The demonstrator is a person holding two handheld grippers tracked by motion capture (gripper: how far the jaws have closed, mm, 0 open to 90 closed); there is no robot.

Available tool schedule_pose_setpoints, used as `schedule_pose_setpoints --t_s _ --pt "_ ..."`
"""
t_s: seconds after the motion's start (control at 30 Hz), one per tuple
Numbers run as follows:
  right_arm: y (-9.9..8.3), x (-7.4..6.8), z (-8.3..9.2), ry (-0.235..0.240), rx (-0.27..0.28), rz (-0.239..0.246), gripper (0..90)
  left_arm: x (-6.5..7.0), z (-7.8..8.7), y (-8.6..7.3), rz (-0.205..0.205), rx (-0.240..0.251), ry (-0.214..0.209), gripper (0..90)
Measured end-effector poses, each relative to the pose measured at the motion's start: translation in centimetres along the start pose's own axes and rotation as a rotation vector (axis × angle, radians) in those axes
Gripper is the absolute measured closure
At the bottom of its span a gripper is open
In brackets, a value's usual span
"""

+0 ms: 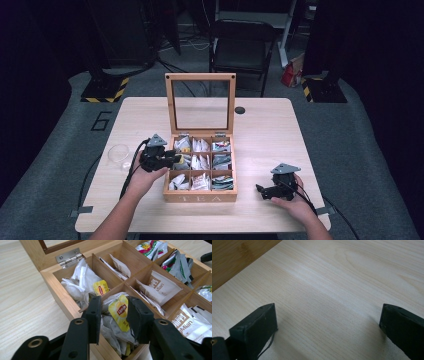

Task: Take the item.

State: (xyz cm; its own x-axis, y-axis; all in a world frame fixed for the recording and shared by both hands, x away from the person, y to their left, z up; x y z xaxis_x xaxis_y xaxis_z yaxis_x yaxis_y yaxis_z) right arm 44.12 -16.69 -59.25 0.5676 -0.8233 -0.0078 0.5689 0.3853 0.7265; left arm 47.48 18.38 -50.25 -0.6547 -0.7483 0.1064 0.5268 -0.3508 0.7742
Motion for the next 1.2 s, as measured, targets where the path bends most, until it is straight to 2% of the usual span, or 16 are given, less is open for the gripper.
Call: schedule_pose_setpoints --t_s 0.1,0.13,0.33,0.47,0.5,0.57,0.6,0.63,0.7,0.77,0.93,1.03,1.07,1.2 --pt "0.0 0.0 0.0 0.0 0.0 0.001 0.7 0.3 0.0 0.1 -0.002 0.005 -0.005 66.7" --pt "0.0 0.0 0.0 0.0 0.0 0.0 0.7 0.3 0.0 0.1 -0.016 0.004 -0.01 67.5" --pt "0.0 0.0 0.0 -0.002 -0.001 -0.005 0.6 0.8 -0.2 0.0 -0.01 0.0 -0.029 72.2" --pt "0.0 0.0 0.0 -0.002 0.001 -0.002 0.6 0.7 -0.3 -0.2 -0.005 -0.013 -0.022 71.1" --pt "0.0 0.0 0.0 0.0 0.0 -0.006 0.7 0.4 -0.3 -0.2 -0.021 -0.018 -0.013 69.3" --pt "0.0 0.0 0.0 -0.002 -0.001 -0.006 0.7 0.3 -0.4 -0.2 -0.005 -0.016 -0.012 66.3" --pt "0.0 0.0 0.0 -0.002 -0.001 -0.006 0.6 0.4 -0.4 -0.3 0.001 -0.015 -0.015 65.6" --pt "0.0 0.0 0.0 -0.002 -0.001 -0.006 0.6 0.4 -0.4 -0.3 -0.012 -0.021 -0.019 65.6" --pt "0.0 0.0 0.0 0.0 0.001 -0.003 0.7 0.7 -0.5 -0.4 0.003 -0.024 -0.031 65.6" --pt "0.0 0.0 0.0 -0.002 0.0 -0.003 0.7 0.7 -0.6 -0.4 -0.007 -0.021 -0.032 65.9" --pt "0.0 0.0 0.0 -0.002 0.001 -0.002 0.6 1.1 -0.6 -0.6 0.026 -0.008 -0.059 73.0" --pt "0.0 0.0 0.0 -0.002 0.001 -0.002 0.6 1.2 -0.2 -0.5 0.007 0.0 -0.065 77.3" --pt "0.0 0.0 0.0 0.0 -0.002 -0.001 0.6 1.4 -0.2 -0.5 0.014 0.001 -0.068 79.3" --pt "0.0 0.0 0.0 -0.002 0.0 -0.002 0.6 1.6 0.0 -0.5 -0.001 0.008 -0.067 82.2"
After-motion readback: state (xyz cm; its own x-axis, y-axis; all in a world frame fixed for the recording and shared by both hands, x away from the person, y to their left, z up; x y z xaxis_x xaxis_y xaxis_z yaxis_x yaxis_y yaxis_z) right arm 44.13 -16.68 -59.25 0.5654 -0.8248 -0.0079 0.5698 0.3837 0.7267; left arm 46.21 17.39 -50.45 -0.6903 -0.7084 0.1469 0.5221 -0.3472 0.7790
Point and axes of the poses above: each handheld gripper's, and its own axes: z roughly backward along the jaws, y roughly out of its top, x roughly to its right, the point moved 9 cm from there along -z, roughly forward along the jaws, and after that the axes turned 1 degree about x, right-handed, at the moved point
